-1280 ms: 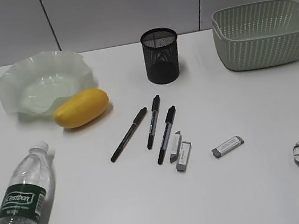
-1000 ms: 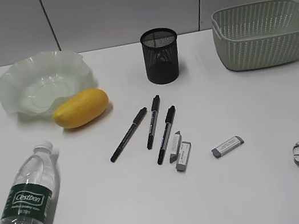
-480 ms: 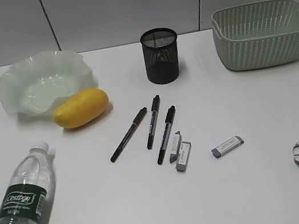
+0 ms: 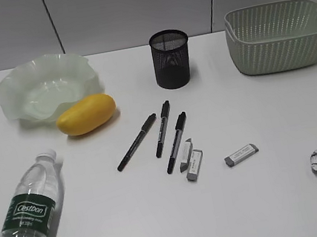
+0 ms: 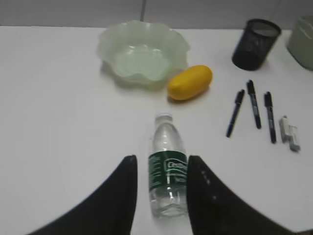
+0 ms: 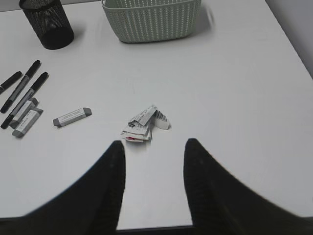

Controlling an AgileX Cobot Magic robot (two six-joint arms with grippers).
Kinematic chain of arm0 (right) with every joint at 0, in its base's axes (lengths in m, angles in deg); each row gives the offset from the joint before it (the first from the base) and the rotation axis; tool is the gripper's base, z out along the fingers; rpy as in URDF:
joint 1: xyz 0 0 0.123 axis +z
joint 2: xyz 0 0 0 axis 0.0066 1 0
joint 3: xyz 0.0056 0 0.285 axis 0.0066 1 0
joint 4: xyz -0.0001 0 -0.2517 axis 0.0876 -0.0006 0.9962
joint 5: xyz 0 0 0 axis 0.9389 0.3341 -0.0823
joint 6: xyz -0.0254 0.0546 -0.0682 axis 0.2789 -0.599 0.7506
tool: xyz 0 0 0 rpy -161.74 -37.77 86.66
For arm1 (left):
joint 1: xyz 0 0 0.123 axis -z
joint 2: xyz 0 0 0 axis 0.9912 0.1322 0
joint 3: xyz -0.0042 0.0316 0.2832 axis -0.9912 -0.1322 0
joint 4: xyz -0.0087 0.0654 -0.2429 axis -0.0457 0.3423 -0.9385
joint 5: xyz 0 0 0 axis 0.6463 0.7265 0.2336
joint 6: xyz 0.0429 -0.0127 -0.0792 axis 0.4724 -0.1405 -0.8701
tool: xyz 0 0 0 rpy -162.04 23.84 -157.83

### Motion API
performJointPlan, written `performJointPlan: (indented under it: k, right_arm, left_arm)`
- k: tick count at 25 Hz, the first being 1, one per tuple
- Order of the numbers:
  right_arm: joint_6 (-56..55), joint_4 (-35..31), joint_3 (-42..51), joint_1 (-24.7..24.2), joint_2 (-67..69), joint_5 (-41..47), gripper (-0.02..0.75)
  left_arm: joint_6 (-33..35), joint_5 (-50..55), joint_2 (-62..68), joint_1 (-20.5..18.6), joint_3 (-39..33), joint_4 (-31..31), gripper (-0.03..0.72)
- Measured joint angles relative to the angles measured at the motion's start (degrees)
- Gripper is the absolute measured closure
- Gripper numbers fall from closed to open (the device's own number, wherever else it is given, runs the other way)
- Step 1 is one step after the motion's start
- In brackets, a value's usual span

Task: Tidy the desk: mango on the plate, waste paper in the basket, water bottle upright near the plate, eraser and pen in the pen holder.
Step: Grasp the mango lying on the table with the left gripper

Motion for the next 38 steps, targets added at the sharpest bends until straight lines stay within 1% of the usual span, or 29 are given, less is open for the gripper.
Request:
performJointPlan:
  k: [3,6,8,9,11,14,17,21,25,30,38]
  right_arm:
    - [0.00,0.00,0.00,0.00,0.00,0.00,0.409]
    - [0.00,0.00,0.00,0.00,0.00,0.00,0.409]
    - [0.00,0.00,0.00,0.00,0.00,0.00,0.409]
    - [0.00,0.00,0.00,0.00,0.00,0.00,0.409]
    - [0.00,-0.05,0.00,0.00,0.00,0.05,0.409]
    - [0.00,-0.11,0.00,0.00,0.00,0.05,0.409]
    - [0.00,-0.18,0.00,0.00,0.00,0.05,0.409]
    - [0.00,-0.18,0.00,0.00,0.00,0.05,0.409]
    - [0.00,-0.18,0.00,0.00,0.00,0.05,0.409]
    - [0.00,-0.18,0.00,0.00,0.00,0.05,0.409]
    - [0.00,-0.18,0.00,0.00,0.00,0.00,0.409]
  left_arm:
    - [15.76,-9.94,19.69,0.00,0.95,-7.98,0.375]
    - [29.30,-17.02,41.60,0.00,5.37,-13.56,0.265]
    - [34.19,-18.05,52.62,0.54,10.00,-15.47,0.187]
    - [36.12,-18.43,58.02,1.35,13.04,-15.79,0.162]
    - [39.22,-18.88,67.59,3.40,19.60,-16.24,0.140]
    - [43.80,-18.97,77.84,7.40,28.77,-16.10,0.116]
    - [45.66,-19.01,84.90,9.91,36.12,-14.62,0.110]
    - [45.96,-16.93,92.60,10.17,41.93,-12.95,0.108]
    - [45.96,-16.67,97.43,11.28,42.88,-9.24,0.108]
    - [44.65,-16.90,99.25,12.13,42.93,-4.67,0.114]
    - [43.64,-17.81,99.46,12.13,43.11,-3.80,0.118]
